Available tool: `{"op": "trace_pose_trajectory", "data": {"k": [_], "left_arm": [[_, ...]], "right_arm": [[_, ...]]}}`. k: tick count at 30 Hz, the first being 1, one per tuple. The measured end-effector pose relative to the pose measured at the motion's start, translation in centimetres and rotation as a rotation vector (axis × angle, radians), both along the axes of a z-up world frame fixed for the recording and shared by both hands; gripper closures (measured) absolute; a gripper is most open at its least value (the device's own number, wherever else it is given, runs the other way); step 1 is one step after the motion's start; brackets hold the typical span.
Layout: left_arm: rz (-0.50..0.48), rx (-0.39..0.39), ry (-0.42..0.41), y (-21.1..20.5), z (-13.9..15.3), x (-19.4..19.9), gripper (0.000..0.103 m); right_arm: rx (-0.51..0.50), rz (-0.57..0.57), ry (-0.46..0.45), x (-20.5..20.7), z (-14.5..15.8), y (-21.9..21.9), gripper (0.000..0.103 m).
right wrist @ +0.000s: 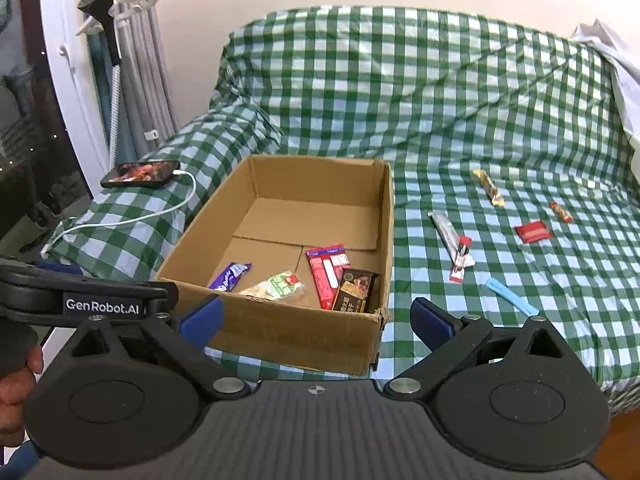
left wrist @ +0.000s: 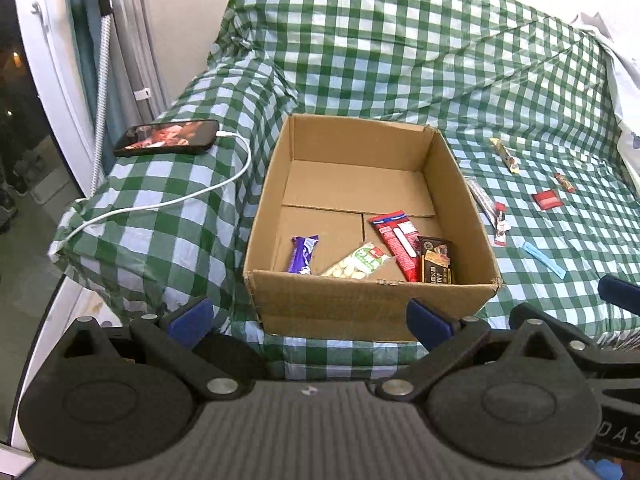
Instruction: Organize snacks
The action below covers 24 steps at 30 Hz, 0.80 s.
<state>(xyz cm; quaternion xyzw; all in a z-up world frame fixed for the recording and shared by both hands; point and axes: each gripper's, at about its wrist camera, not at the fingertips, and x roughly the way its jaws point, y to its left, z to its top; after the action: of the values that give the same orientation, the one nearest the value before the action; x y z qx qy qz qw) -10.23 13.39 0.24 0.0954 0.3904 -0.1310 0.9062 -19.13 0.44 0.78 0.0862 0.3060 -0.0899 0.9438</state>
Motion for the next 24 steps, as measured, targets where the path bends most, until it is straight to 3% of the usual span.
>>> {"op": "trace_pose_trajectory", "data": {"k": [24], "left_arm": [[-0.005, -0.005, -0.026, 0.9, 0.9, -1.7, 0.0]], "right_arm": [[-0.011, -0.002, -0.035, -1.7, 0.8, 0.9, 0.003]]}}
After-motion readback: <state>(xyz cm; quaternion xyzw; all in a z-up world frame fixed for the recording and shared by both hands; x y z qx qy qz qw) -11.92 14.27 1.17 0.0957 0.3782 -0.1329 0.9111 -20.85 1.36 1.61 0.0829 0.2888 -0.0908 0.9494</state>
